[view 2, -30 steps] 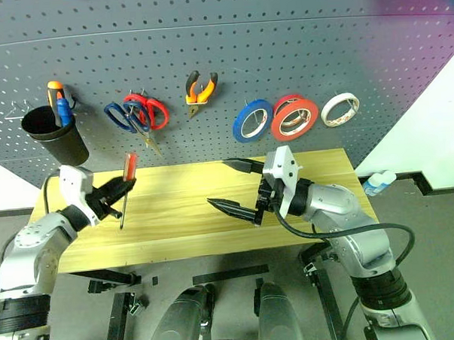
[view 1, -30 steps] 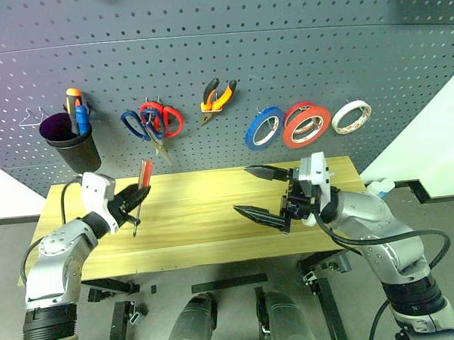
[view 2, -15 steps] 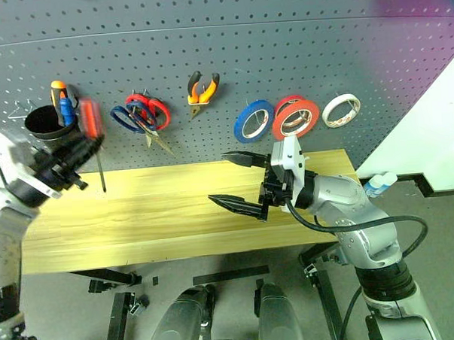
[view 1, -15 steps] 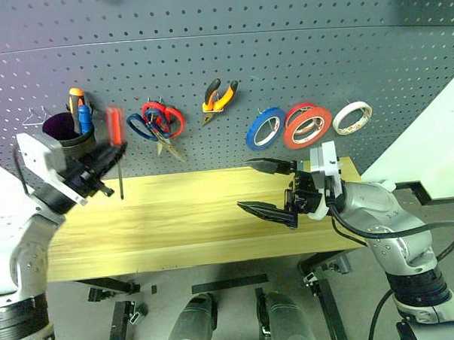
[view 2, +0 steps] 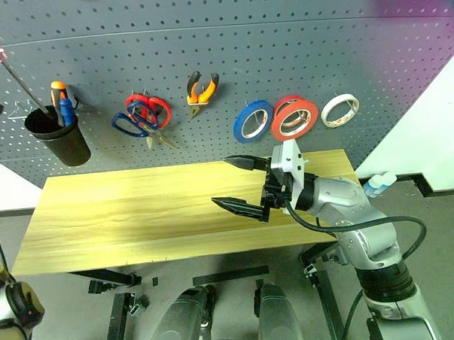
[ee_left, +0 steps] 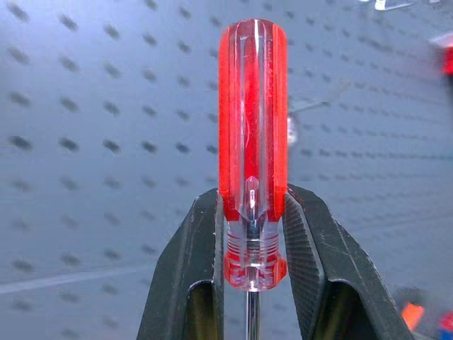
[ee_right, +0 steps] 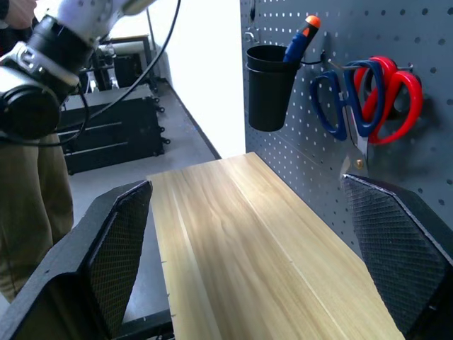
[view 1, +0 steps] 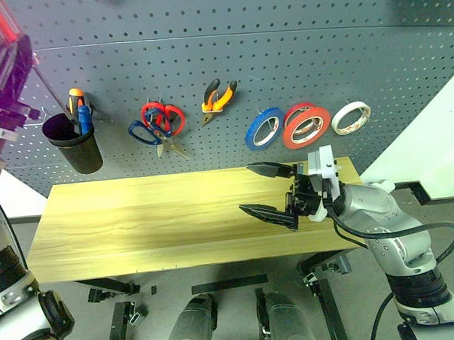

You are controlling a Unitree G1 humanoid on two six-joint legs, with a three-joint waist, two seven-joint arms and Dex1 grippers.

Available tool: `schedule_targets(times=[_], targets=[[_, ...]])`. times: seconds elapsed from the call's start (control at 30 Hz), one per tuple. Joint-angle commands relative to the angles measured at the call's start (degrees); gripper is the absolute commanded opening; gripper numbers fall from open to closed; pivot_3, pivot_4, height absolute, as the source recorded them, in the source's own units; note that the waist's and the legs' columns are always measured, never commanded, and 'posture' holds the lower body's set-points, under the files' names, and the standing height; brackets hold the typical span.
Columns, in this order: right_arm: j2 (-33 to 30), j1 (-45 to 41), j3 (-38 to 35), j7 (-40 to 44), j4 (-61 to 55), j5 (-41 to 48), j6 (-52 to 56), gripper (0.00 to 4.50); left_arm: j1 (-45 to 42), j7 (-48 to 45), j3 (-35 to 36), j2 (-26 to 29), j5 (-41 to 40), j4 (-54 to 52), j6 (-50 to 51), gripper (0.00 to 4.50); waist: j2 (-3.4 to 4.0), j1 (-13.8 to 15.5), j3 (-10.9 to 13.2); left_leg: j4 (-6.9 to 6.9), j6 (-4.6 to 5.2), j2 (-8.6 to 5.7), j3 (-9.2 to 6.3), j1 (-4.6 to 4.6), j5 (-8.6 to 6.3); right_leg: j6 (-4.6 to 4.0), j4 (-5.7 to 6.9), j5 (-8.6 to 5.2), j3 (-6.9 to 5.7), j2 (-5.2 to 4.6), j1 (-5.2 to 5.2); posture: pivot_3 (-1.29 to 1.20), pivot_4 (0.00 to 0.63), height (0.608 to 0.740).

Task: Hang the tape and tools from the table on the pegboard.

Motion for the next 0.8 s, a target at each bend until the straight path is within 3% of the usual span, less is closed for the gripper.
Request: schedule_targets(times=[0.03, 0.53, 0.8], targets=[[0.4, 0.0, -0.2, 0.1, -1.1, 0.1, -1.2, 4.5, -2.5, 1.6, -0.4, 1.8, 6.4, 5.2, -6.6, 0.8, -0.02, 0.0, 0.0, 0.0, 0.0, 0.01, 0.0, 0.0, 0.0, -0.01, 0.01, 0.01, -0.01, 0.01, 0.0, 0.04, 0.104, 0.74], [0.7, 0.7, -0.2, -0.5, -1.9, -0.5, -1.1, 4.5, -5.3, -3.0, -5.4, -0.5, 16.2, 23.6, -24.2, 0.8, -0.25, -0.1, -0.6, 0.08, -0.2, 0.01, 0.01, -0.01, 0.12, 0.04, 0.04, 0.11, 0.0, 0.02, 0.0, 0.02, 0.096, 0.74], [0.4, 1.2, -0.5, -0.9, -2.4, -0.5, -1.0, 4.5, -5.0, -5.4, -6.9, -1.6, 17.3, 28.7, -27.9, 0.8, -0.33, -0.1, -1.0, 0.14, -0.14, 0.01, 0.02, 0.0, 0.09, 0.05, 0.13, 0.12, 0.0, 0.02, 0.0, 0.01, 0.096, 0.74]])
